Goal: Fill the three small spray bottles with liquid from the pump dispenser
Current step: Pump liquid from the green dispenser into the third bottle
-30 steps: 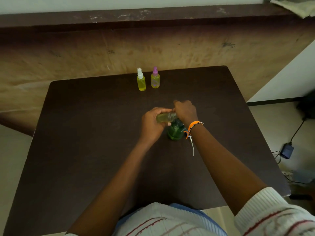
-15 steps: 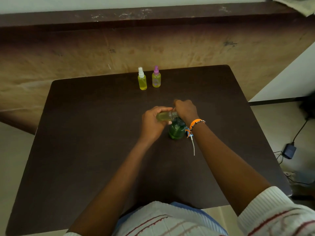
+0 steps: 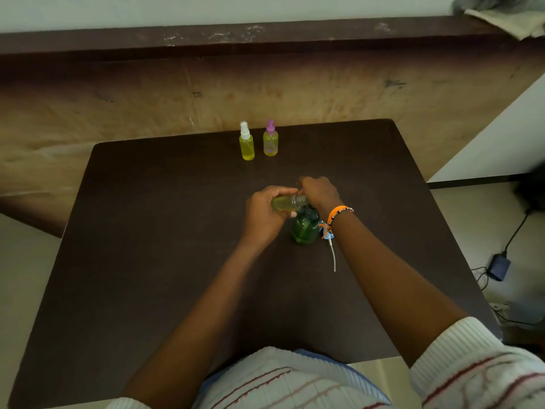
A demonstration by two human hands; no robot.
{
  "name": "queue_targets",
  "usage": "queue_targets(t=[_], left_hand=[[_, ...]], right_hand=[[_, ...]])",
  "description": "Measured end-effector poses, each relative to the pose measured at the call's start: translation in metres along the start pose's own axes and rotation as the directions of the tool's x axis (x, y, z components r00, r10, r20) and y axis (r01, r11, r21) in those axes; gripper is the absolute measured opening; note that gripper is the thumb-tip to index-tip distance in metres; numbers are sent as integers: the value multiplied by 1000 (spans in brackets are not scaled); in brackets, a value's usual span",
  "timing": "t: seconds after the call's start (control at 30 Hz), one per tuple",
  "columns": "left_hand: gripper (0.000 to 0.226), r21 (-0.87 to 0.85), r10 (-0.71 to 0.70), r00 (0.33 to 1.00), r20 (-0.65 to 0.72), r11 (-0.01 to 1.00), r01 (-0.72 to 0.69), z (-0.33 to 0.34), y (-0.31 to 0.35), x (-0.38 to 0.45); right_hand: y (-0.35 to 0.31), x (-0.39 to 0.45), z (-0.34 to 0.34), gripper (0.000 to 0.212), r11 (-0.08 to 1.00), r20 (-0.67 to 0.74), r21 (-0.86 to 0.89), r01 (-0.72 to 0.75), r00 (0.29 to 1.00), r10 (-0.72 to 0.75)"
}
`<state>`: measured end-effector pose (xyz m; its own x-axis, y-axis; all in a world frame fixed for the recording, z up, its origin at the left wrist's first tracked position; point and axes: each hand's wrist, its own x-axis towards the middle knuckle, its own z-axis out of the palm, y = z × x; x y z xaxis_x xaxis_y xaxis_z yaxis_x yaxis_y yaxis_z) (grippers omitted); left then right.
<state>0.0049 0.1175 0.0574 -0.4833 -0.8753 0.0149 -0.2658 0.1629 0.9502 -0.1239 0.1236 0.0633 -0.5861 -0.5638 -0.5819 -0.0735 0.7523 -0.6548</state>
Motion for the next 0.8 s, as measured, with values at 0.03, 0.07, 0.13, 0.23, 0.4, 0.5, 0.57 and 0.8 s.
queue_targets(t=[0.03, 0.07, 0.13, 0.23, 0.4, 0.5, 0.57, 0.8], left_hand=[[48, 5, -3, 1000, -3, 1000, 3, 0, 0, 0], [48, 10, -8, 1000, -3, 1000, 8, 0, 0, 0], [48, 13, -10, 1000, -3, 1000, 10, 0, -1, 0], [48, 3, -15, 1000, 0, 1000, 15, 1, -2, 0], [49, -12, -49, 999, 3, 999, 49, 4, -5, 2], [50, -25, -55, 998, 12, 998, 55, 3, -4, 1], [49, -26, -49, 999, 17, 998, 49, 2, -1, 1], [49, -34, -37, 999, 25, 999, 38, -1, 6, 0]], right_hand=[[-1, -1, 0, 77, 1000, -2, 2, 2, 1000, -2], [0, -2, 0, 77, 1000, -6, 6, 2, 1000, -2], [1, -2, 0, 74, 1000, -30, 21, 8, 1000, -8], [3, 2, 1, 62, 999, -51, 32, 10, 999, -8], [2, 0, 2, 70, 1000, -51, 25, 8, 999, -6], [4, -2, 2, 63, 999, -62, 46, 23, 998, -20], [4, -1, 2, 69, 998, -60, 49, 28, 998, -25], [5, 18, 3, 73, 999, 27, 14, 33, 999, -34]])
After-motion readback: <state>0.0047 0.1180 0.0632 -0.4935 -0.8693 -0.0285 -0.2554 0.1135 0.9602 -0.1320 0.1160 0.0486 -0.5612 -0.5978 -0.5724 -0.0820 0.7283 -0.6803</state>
